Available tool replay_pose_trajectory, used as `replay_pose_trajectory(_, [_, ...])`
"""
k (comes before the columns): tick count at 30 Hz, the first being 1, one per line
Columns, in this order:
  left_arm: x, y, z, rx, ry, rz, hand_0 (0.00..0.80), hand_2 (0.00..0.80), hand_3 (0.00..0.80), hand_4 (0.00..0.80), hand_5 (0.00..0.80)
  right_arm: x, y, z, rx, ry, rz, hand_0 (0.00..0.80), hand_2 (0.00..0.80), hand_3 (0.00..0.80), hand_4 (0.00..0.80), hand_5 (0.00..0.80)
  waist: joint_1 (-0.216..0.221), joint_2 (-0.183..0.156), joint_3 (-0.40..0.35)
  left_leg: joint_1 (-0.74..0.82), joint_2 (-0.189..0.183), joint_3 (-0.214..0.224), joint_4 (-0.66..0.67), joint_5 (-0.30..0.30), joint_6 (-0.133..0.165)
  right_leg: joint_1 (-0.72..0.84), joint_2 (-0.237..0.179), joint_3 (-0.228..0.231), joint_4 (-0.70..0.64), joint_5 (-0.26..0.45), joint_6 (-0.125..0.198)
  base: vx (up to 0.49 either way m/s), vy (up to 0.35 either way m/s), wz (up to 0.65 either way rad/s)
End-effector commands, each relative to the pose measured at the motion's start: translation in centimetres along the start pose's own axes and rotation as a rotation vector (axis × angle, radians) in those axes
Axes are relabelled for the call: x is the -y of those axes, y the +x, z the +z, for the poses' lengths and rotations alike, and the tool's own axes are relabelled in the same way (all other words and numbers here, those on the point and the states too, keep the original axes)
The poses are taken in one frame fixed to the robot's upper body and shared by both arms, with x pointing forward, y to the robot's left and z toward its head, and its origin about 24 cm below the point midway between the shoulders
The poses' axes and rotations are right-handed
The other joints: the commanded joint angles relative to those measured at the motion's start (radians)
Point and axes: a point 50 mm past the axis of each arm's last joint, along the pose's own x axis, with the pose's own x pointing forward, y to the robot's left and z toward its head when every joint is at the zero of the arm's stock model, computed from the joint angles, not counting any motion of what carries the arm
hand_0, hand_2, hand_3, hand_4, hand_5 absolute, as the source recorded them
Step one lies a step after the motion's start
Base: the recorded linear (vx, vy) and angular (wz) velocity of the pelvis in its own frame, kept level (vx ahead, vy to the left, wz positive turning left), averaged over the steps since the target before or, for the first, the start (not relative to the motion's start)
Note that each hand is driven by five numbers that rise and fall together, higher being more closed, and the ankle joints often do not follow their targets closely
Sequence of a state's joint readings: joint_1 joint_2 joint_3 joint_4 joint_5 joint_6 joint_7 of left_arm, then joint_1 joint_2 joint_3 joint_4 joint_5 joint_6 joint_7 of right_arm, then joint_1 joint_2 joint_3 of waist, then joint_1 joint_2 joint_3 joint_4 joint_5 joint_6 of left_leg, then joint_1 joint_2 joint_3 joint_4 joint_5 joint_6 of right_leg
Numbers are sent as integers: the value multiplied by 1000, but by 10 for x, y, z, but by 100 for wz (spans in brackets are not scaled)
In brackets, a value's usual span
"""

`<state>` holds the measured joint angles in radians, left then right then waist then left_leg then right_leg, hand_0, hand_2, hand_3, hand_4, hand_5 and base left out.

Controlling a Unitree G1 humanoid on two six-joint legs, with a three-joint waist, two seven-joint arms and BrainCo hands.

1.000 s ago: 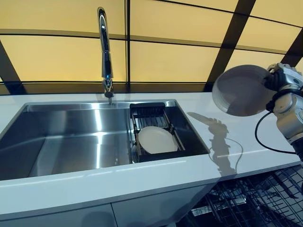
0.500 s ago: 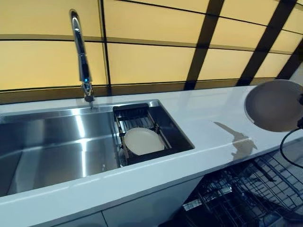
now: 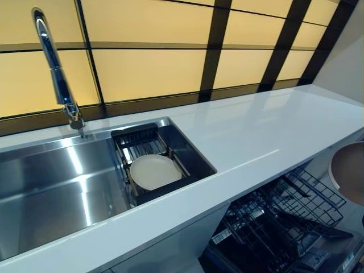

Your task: Take plates into dishwasher

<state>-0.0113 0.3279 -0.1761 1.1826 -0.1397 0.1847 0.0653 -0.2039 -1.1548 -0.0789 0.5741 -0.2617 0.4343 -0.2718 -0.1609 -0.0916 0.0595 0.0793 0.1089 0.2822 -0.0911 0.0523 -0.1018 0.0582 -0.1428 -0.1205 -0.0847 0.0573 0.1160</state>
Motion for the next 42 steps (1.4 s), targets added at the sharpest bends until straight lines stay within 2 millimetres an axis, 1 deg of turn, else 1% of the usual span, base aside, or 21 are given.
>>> replay_pose_trajectory(1, [-9, 1, 17, 22, 52, 31, 0, 0, 0, 0, 0, 23, 8, 7, 12, 63, -112, 800, 800, 800, 800, 800, 22, -10, 9, 55, 8, 25, 17, -63, 47, -40, -14, 43, 43, 32, 58, -9, -7, -9])
replay_pose_trajectory(4, [-8, 1, 18, 25, 54, 27, 0, 0, 0, 0, 0, 10, 4, 7, 18, 57, -71, 800, 800, 800, 800, 800, 18, -6, 10, 55, 7, 27, 17, -65, 48, -44, -12, 51, 43, 33, 57, -8, -5, -12])
replay_pose_trajectory(5, [-8, 1, 18, 26, 55, 27, 0, 0, 0, 0, 0, 9, 4, 7, 18, 57, -66, 800, 800, 800, 800, 800, 17, -6, 10, 55, 7, 28, 17, -65, 48, -44, -12, 52, 43, 33, 57, -10, -7, -10])
replay_pose_trajectory(6, [-6, 1, 19, 28, 56, 25, 0, 0, 0, 0, 0, 1, 1, 9, 23, 60, -44, 800, 800, 800, 800, 800, 17, -4, 12, 56, 6, 27, 18, -66, 49, -46, -11, 54, 44, 34, 57, -6, -6, -5])
replay_pose_trajectory(7, [-6, 1, 19, 28, 55, 24, 0, 0, 0, 0, 0, 0, 1, 9, 24, 61, -41, 800, 800, 800, 800, 800, 17, -3, 12, 56, 6, 27, 18, -66, 49, -46, -11, 54, 44, 34, 57, -6, -8, -4])
replay_pose_trajectory(8, [-5, 1, 20, 29, 53, 23, 0, 0, 0, 0, 0, -6, -1, 13, 34, 65, -20, 800, 800, 800, 800, 800, 16, -1, 13, 56, 5, 28, 18, -67, 49, -46, -11, 56, 43, 34, 56, 0, 0, 0])
replay_pose_trajectory(13, [-3, 1, 20, 27, 49, 24, 0, 0, 0, 0, 0, -21, -7, 23, 62, 65, 32, 800, 800, 800, 800, 800, 18, 5, 16, 56, 5, 26, 17, -67, 48, -46, -11, 55, 41, 34, 56, 0, 0, 0])
replay_pose_trajectory(17, [-3, 1, 16, 16, 52, 28, 0, 0, 0, 0, 0, -34, -14, 35, 87, 81, 70, 800, 800, 800, 800, 800, 26, 14, 21, 57, 2, 18, 15, -67, 47, -42, -12, 50, 37, 33, 53, 7, -17, 0])
replay_pose_trajectory(20, [-4, 1, 14, 12, 56, 28, 0, 0, 0, 0, 0, -38, -16, 41, 96, 86, 80, 800, 800, 800, 800, 800, 31, 19, 22, 57, 0, 13, 13, -66, 46, -40, -12, 45, 33, 33, 51, 12, -27, 0])
replay_pose_trajectory(23, [-3, 1, 12, 8, 60, 24, 0, 0, 0, 0, 0, -45, -20, 51, 111, 82, 98, 800, 800, 800, 800, 800, 39, 27, 23, 53, -1, 5, 13, -64, 43, -36, -14, 38, 29, 32, 49, 13, -44, 1])
replay_pose_trajectory(30, [-2, 1, 11, 13, 69, 15, 0, 0, 0, 0, 0, -57, -27, 64, 141, 67, 152, 800, 800, 800, 800, 800, 52, 41, 33, 45, -4, -9, 12, -61, 40, -36, -18, 22, 25, 32, 47, 0, -35, 2])
replay_pose_trajectory(33, [-2, 1, 12, 17, 73, 11, 0, 0, 0, 0, 0, -66, -33, 71, 163, 65, 187, 800, 800, 800, 800, 800, 57, 52, 40, 38, -8, -19, 12, -59, 38, -40, -21, 19, 26, 32, 46, -17, -36, 7])
replay_pose_trajectory(35, [-2, 0, 12, 18, 72, 10, 0, 0, 0, 0, 0, -68, -34, 73, 170, 60, 196, 800, 800, 800, 800, 800, 57, 55, 42, 37, -9, -21, 12, -58, 38, -40, -22, 18, 25, 33, 46, 0, 0, 0])
replay_pose_trajectory(36, [0, 0, 13, 25, 71, 8, 0, 0, 0, 0, 0, -73, -38, 79, 181, 53, 215, 800, 800, 800, 800, 800, 61, 61, 46, 34, -11, -25, 12, -57, 37, -42, -24, 18, 24, 33, 45, 0, 0, 0])
replay_pose_trajectory(38, [1, 0, 14, 29, 69, 7, 0, 0, 0, 0, 0, -76, -40, 83, 186, 48, 224, 800, 800, 800, 800, 800, 62, 66, 47, 32, -13, -28, 11, -57, 37, -42, -25, 17, 23, 33, 45, 0, 0, 0])
replay_pose_trajectory(39, [2, 0, 16, 36, 69, 4, 0, 0, 0, 0, 0, -82, -44, 85, 190, 38, 239, 800, 800, 800, 800, 800, 63, 71, 49, 32, -14, -31, 10, -57, 37, -43, -27, 16, 23, 34, 46, 0, 0, 0])
replay_pose_trajectory(41, [3, 0, 16, 39, 70, 3, 0, 0, 0, 0, 0, -84, -45, 85, 193, 29, 249, 800, 800, 800, 800, 800, 65, 74, 49, 31, -15, -33, 10, -57, 37, -43, -28, 15, 22, 34, 46, 0, 0, 0])
replay_pose_trajectory(42, [3, 0, 17, 42, 73, 1, 0, 0, 0, 0, 0, -89, -47, 86, 193, 18, 258, 800, 800, 800, 800, 800, 68, 77, 50, 30, -15, -35, 10, -57, 37, -43, -30, 14, 22, 34, 46, -10, -13, 3])
